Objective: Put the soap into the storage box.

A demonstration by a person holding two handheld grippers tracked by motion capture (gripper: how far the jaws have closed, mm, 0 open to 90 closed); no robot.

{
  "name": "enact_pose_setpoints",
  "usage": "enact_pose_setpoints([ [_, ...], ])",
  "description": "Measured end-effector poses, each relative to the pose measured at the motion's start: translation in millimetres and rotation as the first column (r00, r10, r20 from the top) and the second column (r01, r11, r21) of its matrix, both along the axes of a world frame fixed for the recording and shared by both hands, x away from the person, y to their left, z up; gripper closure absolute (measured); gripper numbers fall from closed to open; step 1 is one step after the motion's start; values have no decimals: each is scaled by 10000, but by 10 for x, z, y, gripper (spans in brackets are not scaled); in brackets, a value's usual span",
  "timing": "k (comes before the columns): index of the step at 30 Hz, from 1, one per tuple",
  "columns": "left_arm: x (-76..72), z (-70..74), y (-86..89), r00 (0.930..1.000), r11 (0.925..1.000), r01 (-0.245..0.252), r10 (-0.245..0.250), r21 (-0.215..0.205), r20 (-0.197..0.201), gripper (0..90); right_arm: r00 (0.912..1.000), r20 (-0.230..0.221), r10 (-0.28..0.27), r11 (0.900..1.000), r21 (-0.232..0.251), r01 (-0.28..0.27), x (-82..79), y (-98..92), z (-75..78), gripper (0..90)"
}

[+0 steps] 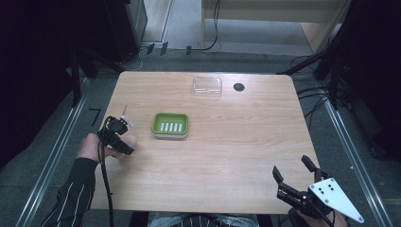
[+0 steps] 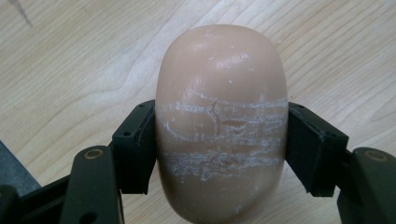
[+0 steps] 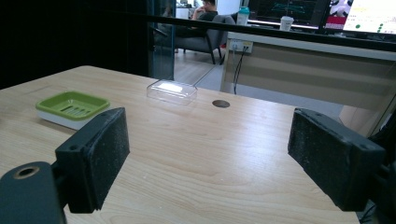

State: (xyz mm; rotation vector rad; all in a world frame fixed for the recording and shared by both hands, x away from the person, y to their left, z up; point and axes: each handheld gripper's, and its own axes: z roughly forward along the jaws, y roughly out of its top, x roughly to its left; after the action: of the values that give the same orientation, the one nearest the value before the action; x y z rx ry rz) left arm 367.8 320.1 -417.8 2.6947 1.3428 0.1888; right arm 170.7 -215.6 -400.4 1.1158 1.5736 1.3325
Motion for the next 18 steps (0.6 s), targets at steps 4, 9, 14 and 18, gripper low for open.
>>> enact_pose_setpoints([
  [4, 19, 15, -53, 9999, 9999, 155, -155, -14, 71, 335, 10000, 2, -11, 10000, 32, 11, -5, -1, 1, 132],
  [9, 46, 15, -106, 9993, 9993, 382, -382, 60, 7, 335, 10000, -27, 13, 10000, 26, -13, 1, 4, 0, 132],
  [14, 61, 32, -156, 9979, 9979, 646, -646, 106, -9, 335, 10000, -1, -17, 10000, 35, 17, -4, -2, 0, 132],
  [18, 53, 53, -192, 9968, 9968, 796, -796, 26, 4, 335, 10000, -4, -13, 10000, 25, 13, 1, -1, 0, 132],
])
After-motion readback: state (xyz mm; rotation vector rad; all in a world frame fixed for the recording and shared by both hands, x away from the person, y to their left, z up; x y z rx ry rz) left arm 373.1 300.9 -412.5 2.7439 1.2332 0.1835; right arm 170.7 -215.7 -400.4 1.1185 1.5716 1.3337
